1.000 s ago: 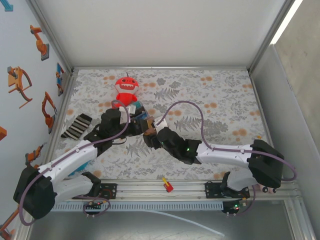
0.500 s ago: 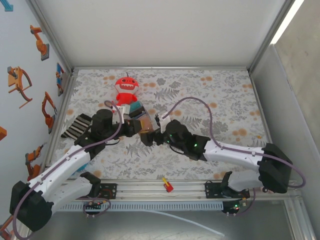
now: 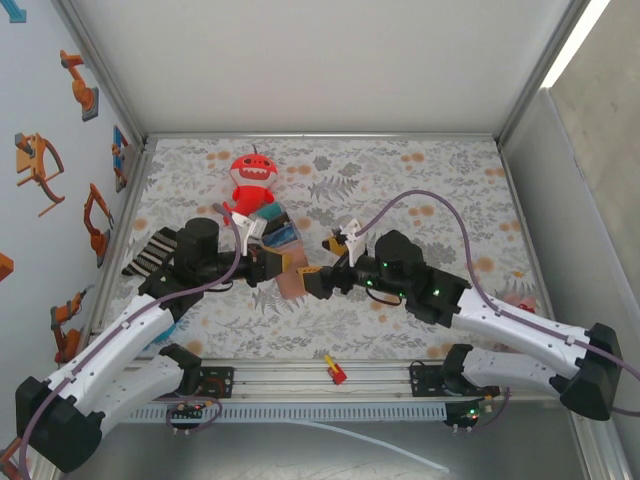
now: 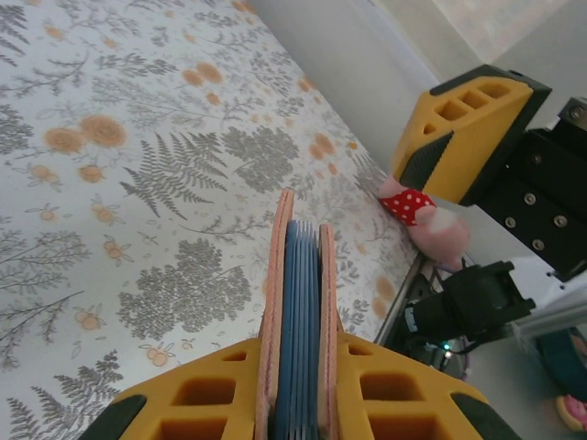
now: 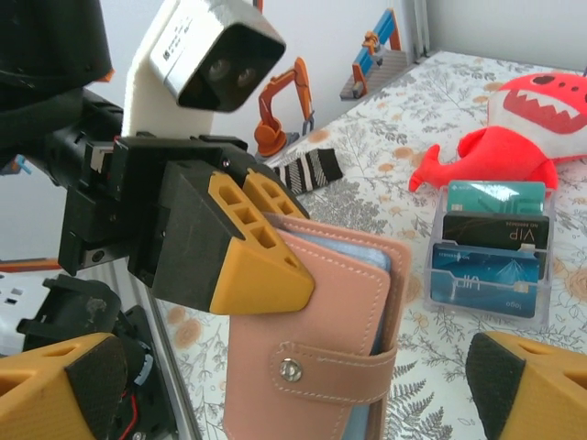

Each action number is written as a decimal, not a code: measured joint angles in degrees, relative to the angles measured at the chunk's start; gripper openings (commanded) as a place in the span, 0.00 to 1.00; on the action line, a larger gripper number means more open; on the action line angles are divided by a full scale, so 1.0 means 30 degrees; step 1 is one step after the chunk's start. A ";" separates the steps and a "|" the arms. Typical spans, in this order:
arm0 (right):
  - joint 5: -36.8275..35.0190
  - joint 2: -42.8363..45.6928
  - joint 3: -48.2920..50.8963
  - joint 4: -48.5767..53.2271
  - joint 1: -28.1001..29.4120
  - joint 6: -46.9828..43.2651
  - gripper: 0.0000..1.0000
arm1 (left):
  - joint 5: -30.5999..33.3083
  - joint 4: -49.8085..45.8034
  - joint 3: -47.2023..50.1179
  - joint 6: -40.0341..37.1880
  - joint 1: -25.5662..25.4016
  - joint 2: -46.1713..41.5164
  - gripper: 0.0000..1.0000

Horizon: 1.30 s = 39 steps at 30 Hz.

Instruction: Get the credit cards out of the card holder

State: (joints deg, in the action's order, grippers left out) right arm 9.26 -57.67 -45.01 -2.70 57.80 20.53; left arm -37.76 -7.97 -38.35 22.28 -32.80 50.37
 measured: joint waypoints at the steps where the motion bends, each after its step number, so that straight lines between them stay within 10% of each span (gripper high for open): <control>1: 0.0131 0.0291 0.0197 0.0015 -0.0131 -0.0036 0.92 | -0.0335 0.0073 0.0000 -0.0029 0.0000 -0.0007 0.02; 12: 0.2331 -0.0036 0.0736 0.0270 -0.0699 -0.0350 0.71 | -0.2120 0.1362 0.0000 -0.0015 -0.0022 -0.0357 0.02; 39: 0.6776 -0.3016 -0.0386 -0.0605 -0.1501 -0.0299 0.56 | -0.2127 0.4211 0.0335 0.1122 -0.0306 -0.0306 0.03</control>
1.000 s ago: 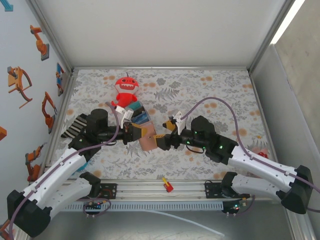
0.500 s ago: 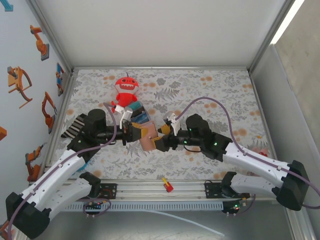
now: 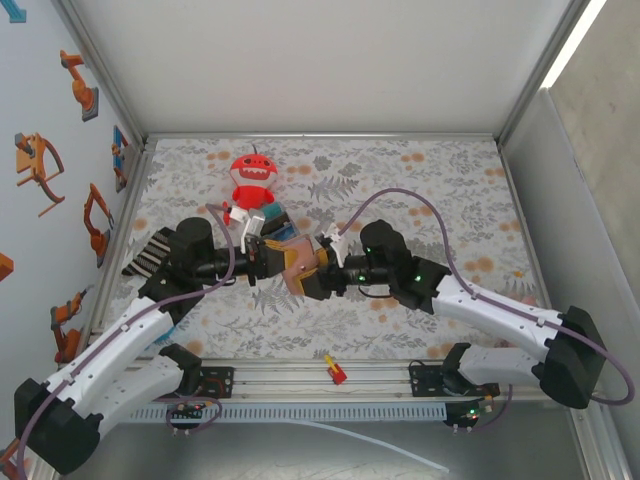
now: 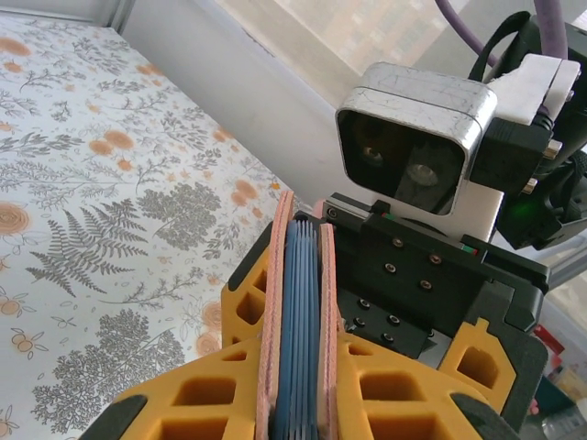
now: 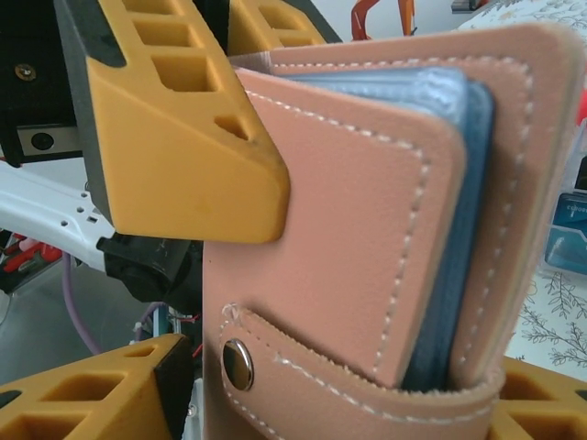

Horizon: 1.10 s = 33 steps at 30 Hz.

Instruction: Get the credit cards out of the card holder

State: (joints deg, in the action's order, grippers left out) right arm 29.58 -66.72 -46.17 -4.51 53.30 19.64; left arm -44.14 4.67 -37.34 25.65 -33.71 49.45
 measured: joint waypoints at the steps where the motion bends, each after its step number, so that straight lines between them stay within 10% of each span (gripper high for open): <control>1: 0.0000 0.0015 0.0000 -0.0015 -0.0044 -0.0007 0.52 | 0.0029 0.0073 0.0000 0.0058 0.0000 0.0007 0.04; 10: -0.0073 0.0663 0.0350 -0.0189 -0.0204 0.0415 0.14 | 0.0058 0.0641 0.0000 0.0189 0.0000 0.0022 0.23; 13: -0.0248 0.0852 0.0488 -0.0401 -0.0168 0.0517 0.04 | 0.0481 0.0823 0.0007 0.0386 0.0015 0.0007 0.56; 33: -0.1829 0.1982 0.2892 -0.2965 -0.2470 0.3191 0.00 | 0.5064 0.0503 0.1785 0.3534 0.0495 -0.0401 0.85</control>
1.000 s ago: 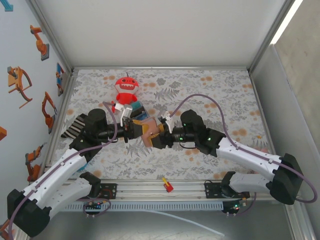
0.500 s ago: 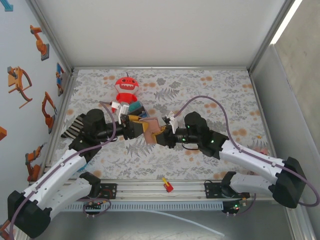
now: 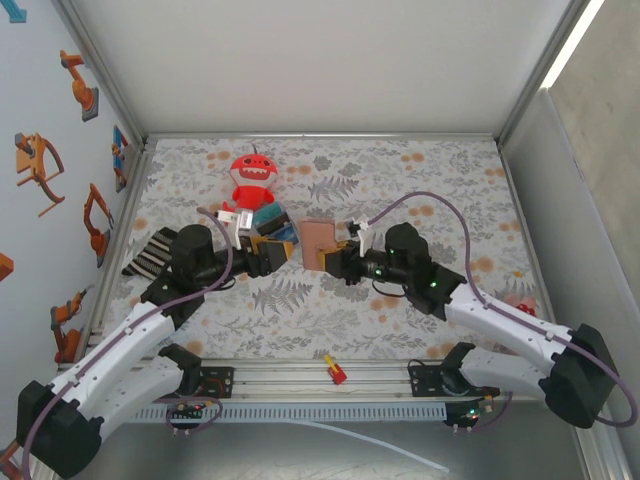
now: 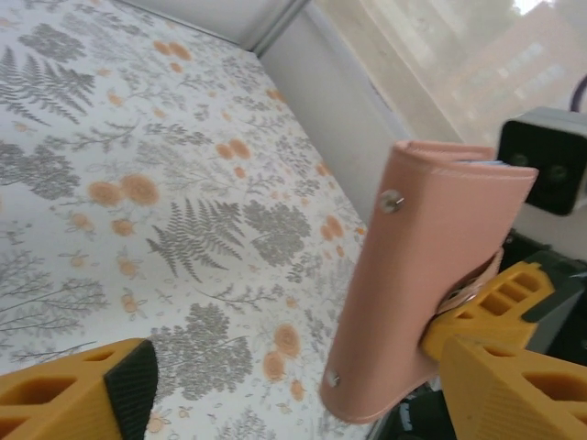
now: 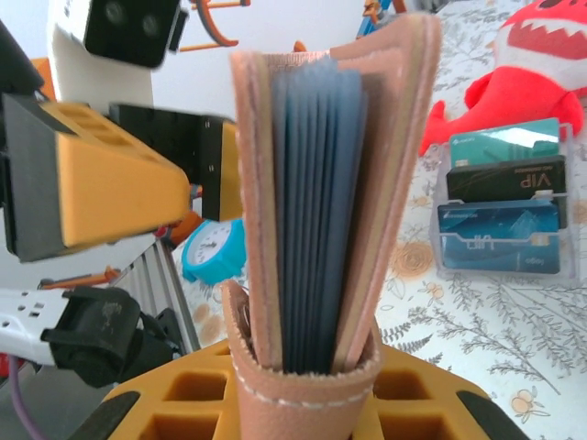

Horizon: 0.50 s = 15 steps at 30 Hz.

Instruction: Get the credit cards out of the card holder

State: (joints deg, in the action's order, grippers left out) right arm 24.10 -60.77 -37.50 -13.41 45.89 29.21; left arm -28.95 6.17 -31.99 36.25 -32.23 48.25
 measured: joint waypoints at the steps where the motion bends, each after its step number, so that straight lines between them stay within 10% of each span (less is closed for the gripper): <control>1: -0.0015 0.0000 0.0175 -0.0255 -0.0160 0.0255 0.00 | 0.0372 0.0000 0.0109 0.0189 -0.0044 0.0000 0.86; 15: 0.0772 -0.0721 0.0882 -0.2565 -0.0896 0.2135 0.00 | 0.2011 0.4065 0.1821 0.0576 -0.1931 0.0124 0.87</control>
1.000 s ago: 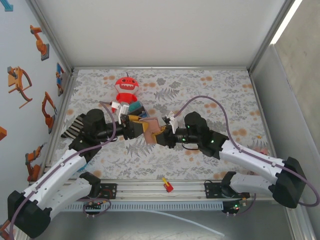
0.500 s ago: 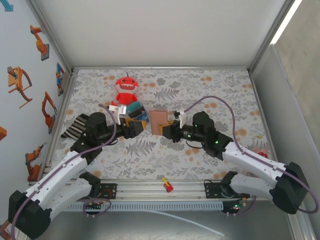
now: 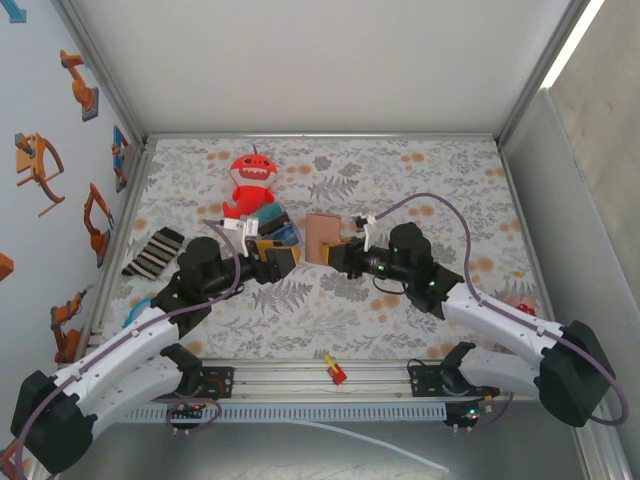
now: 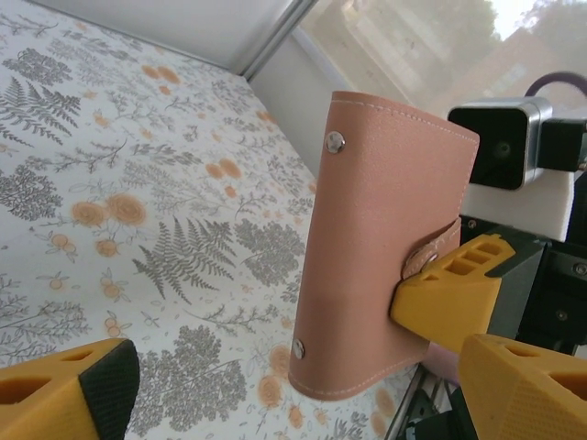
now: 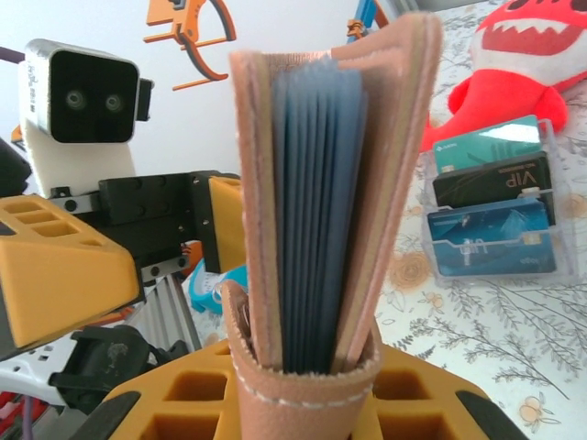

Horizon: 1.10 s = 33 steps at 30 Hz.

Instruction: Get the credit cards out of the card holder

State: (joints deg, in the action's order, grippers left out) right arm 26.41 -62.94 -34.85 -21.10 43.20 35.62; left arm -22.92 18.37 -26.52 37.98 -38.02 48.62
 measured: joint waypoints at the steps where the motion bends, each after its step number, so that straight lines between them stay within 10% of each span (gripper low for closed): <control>1: 0.0204 -0.0117 0.0000 -0.0204 0.0000 0.0117 0.00 | -0.0029 0.0474 0.0073 0.0153 0.0000 0.0204 0.86; 15: 0.2623 -0.0882 0.0000 -0.2426 0.0000 0.1224 0.00 | -0.2047 0.6295 0.0168 0.2084 -0.0102 0.3359 0.68; 33: 0.3337 -0.0889 0.0109 -0.3351 -0.0350 0.2448 0.04 | -0.5173 1.2990 0.0350 0.4772 0.0102 0.6470 0.12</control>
State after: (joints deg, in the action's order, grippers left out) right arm 36.42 -65.60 -34.52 -31.16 42.15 42.96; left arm -38.44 57.34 -25.47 52.29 -37.71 68.03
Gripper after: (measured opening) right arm 0.182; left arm 0.182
